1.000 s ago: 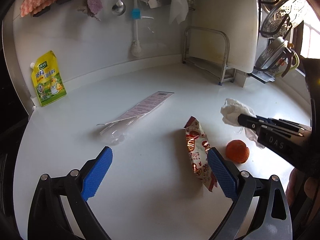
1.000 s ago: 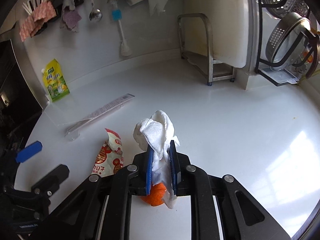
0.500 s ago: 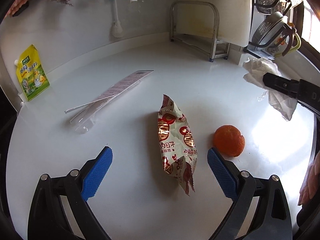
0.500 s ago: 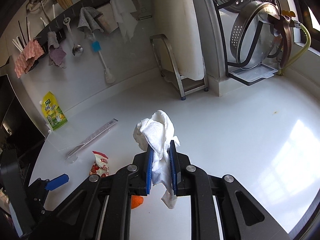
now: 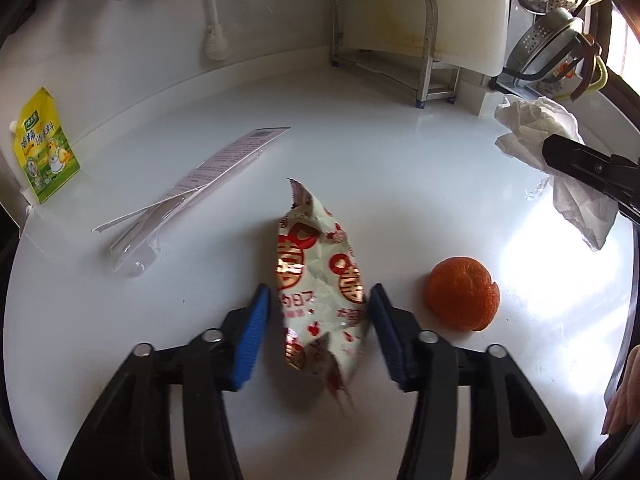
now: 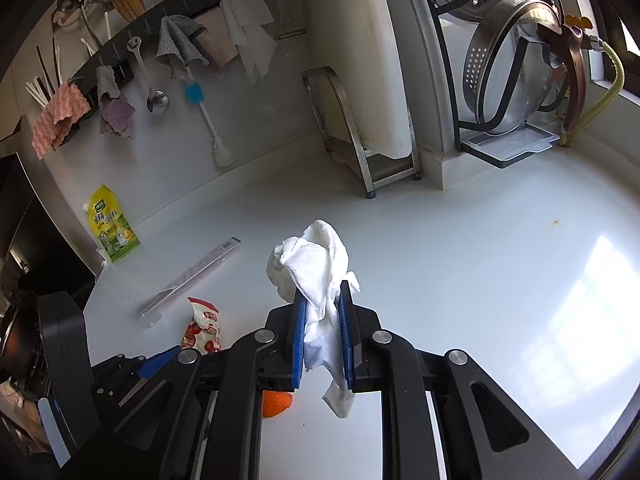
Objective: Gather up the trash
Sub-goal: 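Grasp the red-and-white snack wrapper with the left tool while the right tool holds the tissue, then carry the snack wrapper and tissue in both tools over the bin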
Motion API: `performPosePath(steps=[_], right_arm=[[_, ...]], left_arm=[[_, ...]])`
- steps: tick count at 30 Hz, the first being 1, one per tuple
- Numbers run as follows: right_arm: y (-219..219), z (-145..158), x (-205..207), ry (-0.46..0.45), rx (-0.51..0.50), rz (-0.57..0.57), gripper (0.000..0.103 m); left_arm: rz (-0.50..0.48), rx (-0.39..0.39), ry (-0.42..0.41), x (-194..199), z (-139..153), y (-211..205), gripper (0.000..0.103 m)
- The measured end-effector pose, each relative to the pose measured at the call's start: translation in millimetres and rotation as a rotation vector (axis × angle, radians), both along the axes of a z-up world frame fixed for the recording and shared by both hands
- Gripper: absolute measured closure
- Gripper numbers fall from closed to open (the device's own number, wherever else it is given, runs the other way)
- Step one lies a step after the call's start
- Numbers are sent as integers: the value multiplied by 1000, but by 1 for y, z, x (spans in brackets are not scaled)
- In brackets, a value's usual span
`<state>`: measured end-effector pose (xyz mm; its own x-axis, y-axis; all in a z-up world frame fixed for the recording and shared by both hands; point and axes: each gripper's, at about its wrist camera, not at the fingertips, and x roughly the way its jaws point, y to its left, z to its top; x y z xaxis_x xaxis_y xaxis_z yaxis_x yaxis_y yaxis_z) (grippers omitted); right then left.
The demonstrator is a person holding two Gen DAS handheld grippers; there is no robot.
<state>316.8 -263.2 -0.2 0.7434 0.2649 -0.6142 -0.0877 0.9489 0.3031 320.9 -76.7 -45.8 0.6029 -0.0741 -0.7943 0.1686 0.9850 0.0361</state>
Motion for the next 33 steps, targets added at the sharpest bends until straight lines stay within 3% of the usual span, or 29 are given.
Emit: performPosePath(steps=[5, 17, 23, 33], right_arm=[[2, -2, 1, 4, -8, -2, 88], [11, 2, -22, -19, -35, 16, 88], [10, 8, -69, -39, -42, 2, 88], [15, 19, -200, -79, -42, -109, 88]], left_arm=[[-3, 19, -31, -11, 5, 3, 65], [22, 37, -226, -90, 47, 31, 65], [41, 39, -259, -125, 50, 51, 65], [-10, -22, -253, -179, 61, 66, 65]])
